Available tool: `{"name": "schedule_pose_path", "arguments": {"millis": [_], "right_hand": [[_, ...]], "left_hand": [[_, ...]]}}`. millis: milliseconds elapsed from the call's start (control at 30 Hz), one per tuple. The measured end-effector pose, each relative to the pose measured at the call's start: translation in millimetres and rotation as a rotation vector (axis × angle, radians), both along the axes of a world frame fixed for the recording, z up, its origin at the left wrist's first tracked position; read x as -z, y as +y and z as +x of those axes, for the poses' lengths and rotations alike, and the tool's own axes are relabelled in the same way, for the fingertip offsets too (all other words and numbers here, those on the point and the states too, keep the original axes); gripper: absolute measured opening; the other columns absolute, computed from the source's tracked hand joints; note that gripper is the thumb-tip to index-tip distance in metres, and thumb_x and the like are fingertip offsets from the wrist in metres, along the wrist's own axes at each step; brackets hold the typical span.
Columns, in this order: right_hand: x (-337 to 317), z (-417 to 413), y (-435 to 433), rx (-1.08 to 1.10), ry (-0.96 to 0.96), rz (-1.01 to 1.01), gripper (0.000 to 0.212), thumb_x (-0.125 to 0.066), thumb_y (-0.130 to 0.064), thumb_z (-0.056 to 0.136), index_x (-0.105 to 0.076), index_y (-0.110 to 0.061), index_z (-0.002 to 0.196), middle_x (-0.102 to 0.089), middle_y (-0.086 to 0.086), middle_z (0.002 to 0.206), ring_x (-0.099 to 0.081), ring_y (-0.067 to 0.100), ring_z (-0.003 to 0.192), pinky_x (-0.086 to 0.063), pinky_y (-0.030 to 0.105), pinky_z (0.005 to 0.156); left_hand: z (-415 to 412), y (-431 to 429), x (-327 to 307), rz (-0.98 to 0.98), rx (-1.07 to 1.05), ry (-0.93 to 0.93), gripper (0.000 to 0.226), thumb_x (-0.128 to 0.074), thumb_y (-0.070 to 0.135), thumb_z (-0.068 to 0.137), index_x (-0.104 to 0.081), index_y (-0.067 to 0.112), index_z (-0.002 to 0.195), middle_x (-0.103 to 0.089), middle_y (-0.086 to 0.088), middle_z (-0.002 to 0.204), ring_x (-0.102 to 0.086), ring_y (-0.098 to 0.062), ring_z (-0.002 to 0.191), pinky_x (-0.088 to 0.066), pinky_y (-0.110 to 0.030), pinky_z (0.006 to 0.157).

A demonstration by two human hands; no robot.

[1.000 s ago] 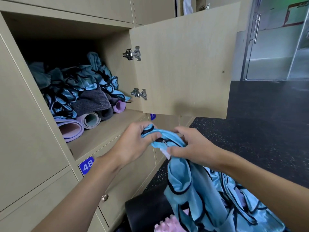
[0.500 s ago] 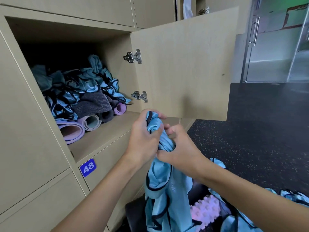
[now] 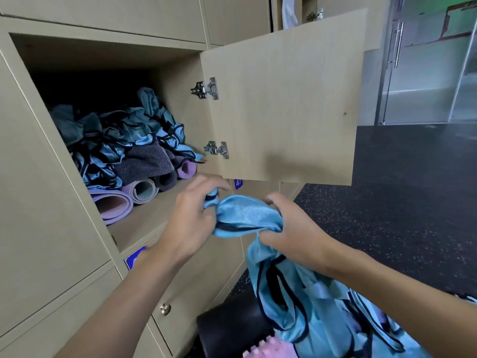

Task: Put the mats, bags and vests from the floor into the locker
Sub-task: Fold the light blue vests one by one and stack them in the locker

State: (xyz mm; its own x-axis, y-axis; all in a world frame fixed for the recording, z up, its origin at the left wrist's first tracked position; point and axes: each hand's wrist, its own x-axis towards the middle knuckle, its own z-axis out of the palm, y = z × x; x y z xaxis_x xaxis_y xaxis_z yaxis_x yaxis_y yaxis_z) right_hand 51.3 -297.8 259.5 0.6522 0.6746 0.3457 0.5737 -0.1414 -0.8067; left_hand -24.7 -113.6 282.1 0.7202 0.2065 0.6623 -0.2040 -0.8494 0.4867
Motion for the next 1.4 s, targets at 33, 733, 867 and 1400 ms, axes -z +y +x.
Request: {"name": "schedule_pose_path", "arguments": {"millis": [33,733,867,1400], "right_hand": [[0.0,-0.2,0.0,0.015,-0.03,0.006,0.025,-0.061,-0.006,0.083,-0.05,-0.021,0.099,-0.056,0.0,0.08,-0.042,0.003,0.058,-0.036,0.016,0.051],[-2.6,-6.9,-1.3,-0.016,0.194,0.097,0.063,-0.064,-0.005,0.081,-0.035,-0.039,0.125,-0.059,-0.002,0.075,-0.05,0.007,0.054,-0.045,0.023,0.052],[-6.4,-14.6,5.9,0.074,0.111,0.244,0.039,-0.061,-0.008,0.087,-0.039,-0.036,0.102,-0.058,-0.007,0.085,-0.053,-0.001,0.061,-0.048,0.021,0.058],[3.9,-17.7,11.3,-0.23,0.269,0.211,0.098,-0.071,0.001,0.077,-0.018,-0.041,0.148,-0.048,-0.01,0.141,-0.055,0.003,0.123,-0.047,0.031,0.103]], "left_hand": [[-2.0,-8.1,0.7,-0.047,0.05,0.065,0.042,-0.05,0.003,0.081,-0.062,0.036,0.103,-0.059,0.014,0.104,-0.053,0.005,0.1,-0.038,-0.01,0.084],[-5.1,-24.6,-16.0,-0.328,-0.055,-0.223,0.038,-0.065,-0.014,0.075,-0.065,0.023,0.083,-0.065,0.003,0.083,-0.059,-0.002,0.071,-0.047,-0.016,0.066],[-4.6,-38.1,-7.7,-0.133,0.035,-0.094,0.051,-0.059,-0.02,0.073,-0.072,0.024,0.097,-0.059,-0.001,0.113,-0.057,0.002,0.105,-0.04,-0.007,0.086],[-3.0,-44.0,-14.6,-0.549,0.074,-0.223,0.026,-0.072,-0.008,0.081,-0.073,0.014,0.095,-0.073,0.004,0.083,-0.068,-0.008,0.075,-0.056,-0.023,0.068]]}}
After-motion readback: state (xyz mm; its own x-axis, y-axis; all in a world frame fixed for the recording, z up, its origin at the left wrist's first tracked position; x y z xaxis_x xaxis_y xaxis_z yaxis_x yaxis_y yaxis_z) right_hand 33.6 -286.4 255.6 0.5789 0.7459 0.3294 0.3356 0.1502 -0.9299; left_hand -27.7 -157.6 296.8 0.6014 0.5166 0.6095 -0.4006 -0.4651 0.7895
